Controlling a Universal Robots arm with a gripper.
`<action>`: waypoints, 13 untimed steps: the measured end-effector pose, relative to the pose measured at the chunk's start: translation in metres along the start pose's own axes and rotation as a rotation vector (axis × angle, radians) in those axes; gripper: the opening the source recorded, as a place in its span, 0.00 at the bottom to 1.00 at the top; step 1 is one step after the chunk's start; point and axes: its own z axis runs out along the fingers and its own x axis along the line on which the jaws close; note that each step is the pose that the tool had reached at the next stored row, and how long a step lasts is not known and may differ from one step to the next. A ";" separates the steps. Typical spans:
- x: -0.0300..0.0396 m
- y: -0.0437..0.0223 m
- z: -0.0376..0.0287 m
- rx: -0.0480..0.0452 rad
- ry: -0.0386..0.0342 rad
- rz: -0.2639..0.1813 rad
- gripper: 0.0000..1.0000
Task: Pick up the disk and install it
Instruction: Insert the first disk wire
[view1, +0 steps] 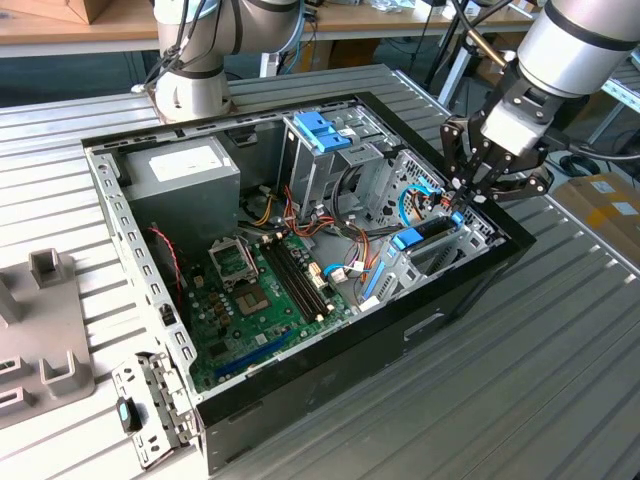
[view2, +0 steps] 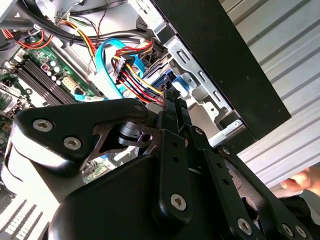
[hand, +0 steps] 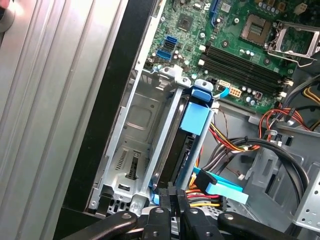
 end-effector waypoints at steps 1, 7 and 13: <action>0.0000 0.0000 0.0000 0.0001 0.0003 0.003 0.17; 0.0000 0.0001 0.0001 0.0008 0.0024 0.023 0.17; -0.0001 0.0002 0.0001 0.0015 0.0046 0.043 0.17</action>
